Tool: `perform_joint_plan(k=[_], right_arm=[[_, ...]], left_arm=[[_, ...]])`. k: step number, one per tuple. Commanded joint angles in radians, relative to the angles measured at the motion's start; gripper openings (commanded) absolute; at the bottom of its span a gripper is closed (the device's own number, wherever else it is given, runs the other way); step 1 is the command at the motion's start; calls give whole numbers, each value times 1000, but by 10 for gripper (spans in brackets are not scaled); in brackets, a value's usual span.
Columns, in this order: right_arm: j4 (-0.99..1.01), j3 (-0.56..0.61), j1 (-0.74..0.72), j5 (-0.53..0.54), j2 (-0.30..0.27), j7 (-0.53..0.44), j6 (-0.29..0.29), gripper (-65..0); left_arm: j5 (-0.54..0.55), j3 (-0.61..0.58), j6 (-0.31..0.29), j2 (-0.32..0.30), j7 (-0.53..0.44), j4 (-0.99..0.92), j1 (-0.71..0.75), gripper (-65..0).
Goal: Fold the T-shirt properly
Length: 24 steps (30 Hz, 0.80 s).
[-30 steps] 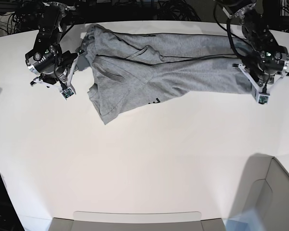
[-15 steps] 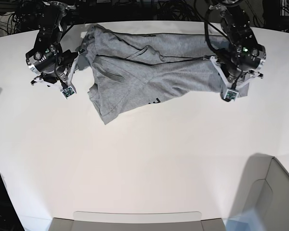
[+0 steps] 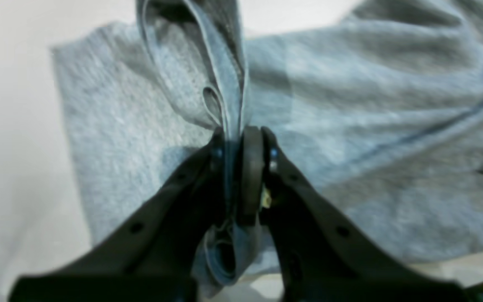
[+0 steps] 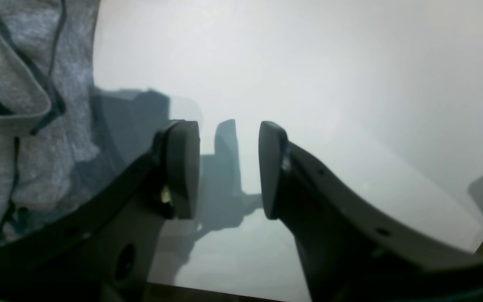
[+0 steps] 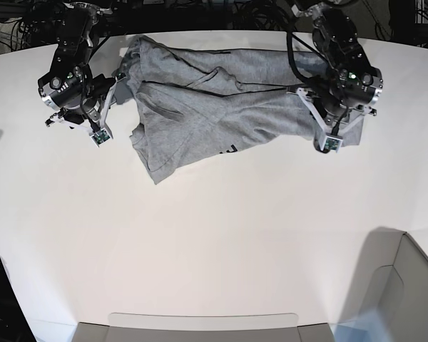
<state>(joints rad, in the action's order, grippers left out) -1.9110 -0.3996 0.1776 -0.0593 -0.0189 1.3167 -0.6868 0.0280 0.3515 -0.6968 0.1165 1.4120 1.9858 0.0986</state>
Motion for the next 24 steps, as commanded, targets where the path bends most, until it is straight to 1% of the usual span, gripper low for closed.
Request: perform_joint_plan(k=[1,7,14,24], right_arm=[[-17,0,-11,-4,-5,-2,-11,-410],[-17,0,-11,-4,-5,-6,-11,-410],[-17,0,-11,-4,-5,-4,-11,-410],[-17,1,-10,-4,-6,-7,-11,-410]], left_arm=[[13,-6,-1,1,-16,16,-18,-650],[8,-67,-1,7,-16,16,-29,-650],[8,-68,-1,25,-16,16,-27,-650],[6,-68,-1,22,-16,16,62,-650]])
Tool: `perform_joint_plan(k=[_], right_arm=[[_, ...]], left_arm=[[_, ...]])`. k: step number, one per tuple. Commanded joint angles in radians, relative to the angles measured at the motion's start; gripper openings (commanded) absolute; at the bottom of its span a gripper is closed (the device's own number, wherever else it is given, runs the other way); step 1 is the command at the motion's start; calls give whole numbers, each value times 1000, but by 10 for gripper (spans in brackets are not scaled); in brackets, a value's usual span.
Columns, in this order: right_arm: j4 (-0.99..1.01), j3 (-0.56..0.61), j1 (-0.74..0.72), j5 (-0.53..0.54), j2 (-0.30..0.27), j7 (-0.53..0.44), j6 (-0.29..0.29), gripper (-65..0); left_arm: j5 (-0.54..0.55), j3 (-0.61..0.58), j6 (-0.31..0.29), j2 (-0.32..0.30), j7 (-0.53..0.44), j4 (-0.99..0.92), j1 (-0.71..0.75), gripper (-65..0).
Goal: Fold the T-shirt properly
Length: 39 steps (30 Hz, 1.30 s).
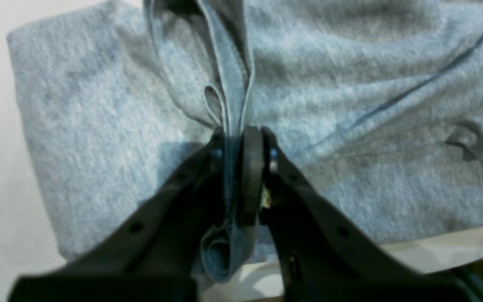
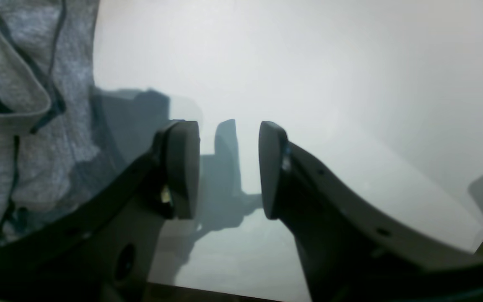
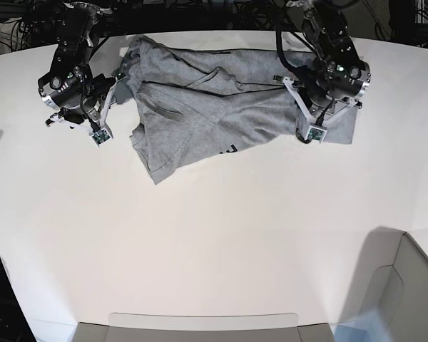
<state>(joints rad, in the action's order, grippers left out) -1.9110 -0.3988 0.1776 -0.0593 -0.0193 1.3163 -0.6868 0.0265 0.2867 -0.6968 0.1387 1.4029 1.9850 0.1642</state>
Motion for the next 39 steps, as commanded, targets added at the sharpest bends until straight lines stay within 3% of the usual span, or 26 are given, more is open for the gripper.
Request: perform_joint_plan(k=[1,6,28,29,35,39], right_arm=[[-17,7,-10,-4,-6,-7,-11,-410],[-15,42,-10,-4,-8,-5,-11,-410],[25,53,-10,-4,-11,-7,-11,-410],[25,53,-10,-4,-11,-7,-11,-410],[25,50,-10,-4,-12,-7,-11,-410],[25,51,-10,-4,-12,-7,-11,-410]], left_arm=[[8,-4,-1,0,-7,17,-4,-650],[14,-4,-1,5,-7,18,-4,-650],[10,-254,-1,3,-7,15,13,-650],[10,-249,-1,2,-7,15,16,-638],[13,-246,-1,0,-7,18,33,-381],[25,-254,-1,3,-7,20,41,-370]])
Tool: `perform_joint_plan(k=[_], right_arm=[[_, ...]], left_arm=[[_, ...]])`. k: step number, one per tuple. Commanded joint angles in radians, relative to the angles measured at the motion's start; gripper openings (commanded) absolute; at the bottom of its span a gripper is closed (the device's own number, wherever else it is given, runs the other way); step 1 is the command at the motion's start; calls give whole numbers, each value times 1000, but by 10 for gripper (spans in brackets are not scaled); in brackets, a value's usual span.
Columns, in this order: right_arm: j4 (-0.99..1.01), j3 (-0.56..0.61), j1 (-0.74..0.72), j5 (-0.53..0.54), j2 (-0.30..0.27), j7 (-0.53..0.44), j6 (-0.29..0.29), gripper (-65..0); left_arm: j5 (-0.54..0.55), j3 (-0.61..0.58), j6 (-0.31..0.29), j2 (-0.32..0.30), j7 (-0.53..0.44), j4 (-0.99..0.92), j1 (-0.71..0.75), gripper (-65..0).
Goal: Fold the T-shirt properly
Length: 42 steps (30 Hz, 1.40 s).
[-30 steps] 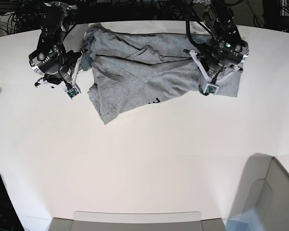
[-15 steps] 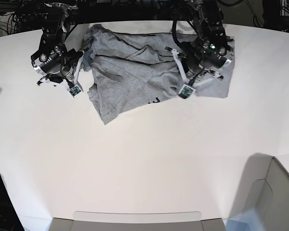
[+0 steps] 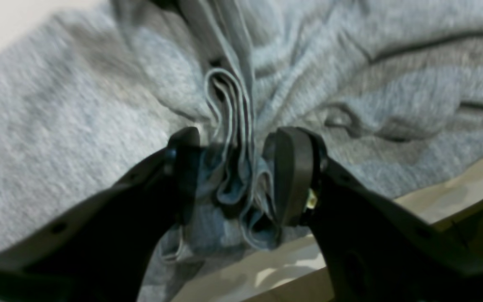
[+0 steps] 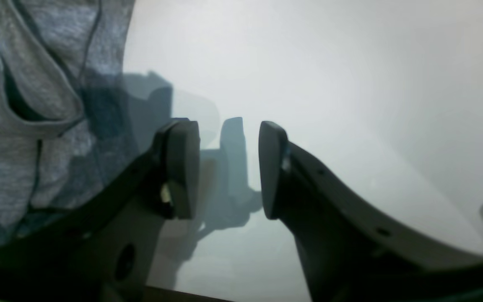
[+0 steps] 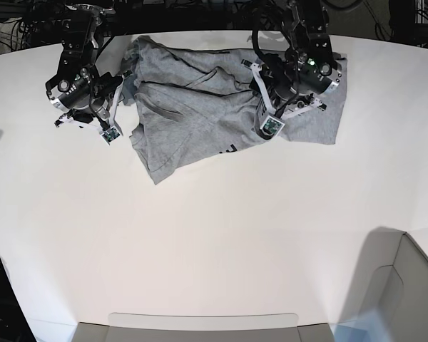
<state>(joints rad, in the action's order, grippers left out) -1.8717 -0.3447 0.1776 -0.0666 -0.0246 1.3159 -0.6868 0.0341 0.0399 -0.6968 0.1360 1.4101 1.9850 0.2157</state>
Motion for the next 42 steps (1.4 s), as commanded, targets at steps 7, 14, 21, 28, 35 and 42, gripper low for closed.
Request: perform_joint_plan(k=[7,14,21,28,35,42], right_arm=[[-15,-6,-10,3,-8,-8,-11,-410],[-15,-6,-10,1,-8,-8,-11,-410],[-15,-3,-11,1,-8,-8,-11,-410],[-15,-1,-19,1,-8,-8,-11,-410],[-15,-1,-20,1,-8,-8,-11,-410],[-15,-1,-30,1,-8,-8,-11,-410]], left_arm=[[273,4,-1,3,-14,20,-17,-442],[283,79,-1,3,-14,23,-23,-564],[283,229,-1,1,-14,41,-35,-650],[283,262,-1,-20,-14,38,-35,-650],[278,199,-1,-59,-14,-29,-35,-650],[278,76,-1,-111,-14,-79,-31,-650]])
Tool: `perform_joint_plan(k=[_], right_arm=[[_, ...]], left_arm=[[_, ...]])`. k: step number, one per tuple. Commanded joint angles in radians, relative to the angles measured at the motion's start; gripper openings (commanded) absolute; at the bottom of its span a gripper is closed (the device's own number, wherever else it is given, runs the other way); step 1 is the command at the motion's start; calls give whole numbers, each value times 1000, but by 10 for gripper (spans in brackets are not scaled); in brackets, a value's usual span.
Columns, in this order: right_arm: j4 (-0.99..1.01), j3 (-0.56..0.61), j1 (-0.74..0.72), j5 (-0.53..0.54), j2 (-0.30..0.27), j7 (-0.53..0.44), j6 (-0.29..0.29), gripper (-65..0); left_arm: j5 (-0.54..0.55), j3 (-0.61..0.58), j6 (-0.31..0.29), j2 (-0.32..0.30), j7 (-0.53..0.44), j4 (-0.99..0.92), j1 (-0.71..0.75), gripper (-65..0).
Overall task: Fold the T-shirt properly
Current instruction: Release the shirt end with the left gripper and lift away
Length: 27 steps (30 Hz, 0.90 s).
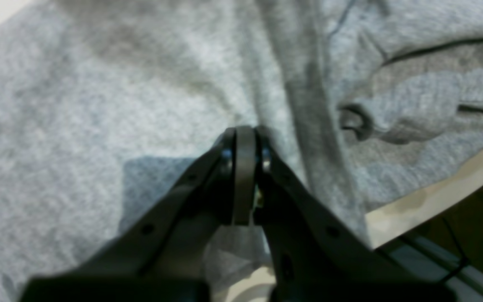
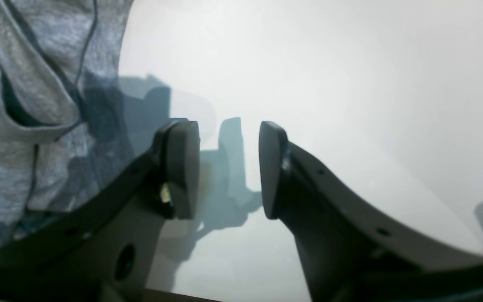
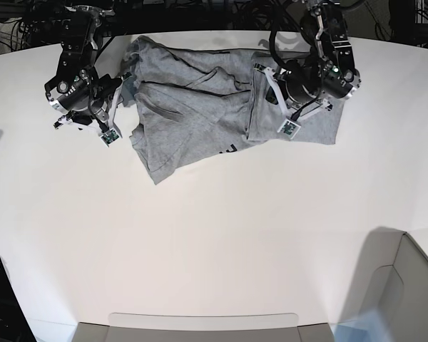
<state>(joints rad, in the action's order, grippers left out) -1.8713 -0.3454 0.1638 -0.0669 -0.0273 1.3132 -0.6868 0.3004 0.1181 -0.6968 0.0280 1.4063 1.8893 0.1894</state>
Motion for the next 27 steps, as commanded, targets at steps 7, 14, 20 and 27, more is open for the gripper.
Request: perform_joint_plan(k=[7,14,20,27], right_arm=[[-20,-1,-22,2,-6,-5,-11,-410],[-23,-7,-48,2,-6,-1,-11,-410],[-23,-8,-62,2,-4,1,-11,-410],[-23,-8,-82,2,-6,-4,-11,-410]], left_arm=[[16,-4,-1,3,-10,19,-15,-650],[16,-133,-1,5,-10,20,-52,-650],[13,-119,-1,-1,-10,22,-54,-650],[13,-105,-1,-3,-10,132,-69,-650]])
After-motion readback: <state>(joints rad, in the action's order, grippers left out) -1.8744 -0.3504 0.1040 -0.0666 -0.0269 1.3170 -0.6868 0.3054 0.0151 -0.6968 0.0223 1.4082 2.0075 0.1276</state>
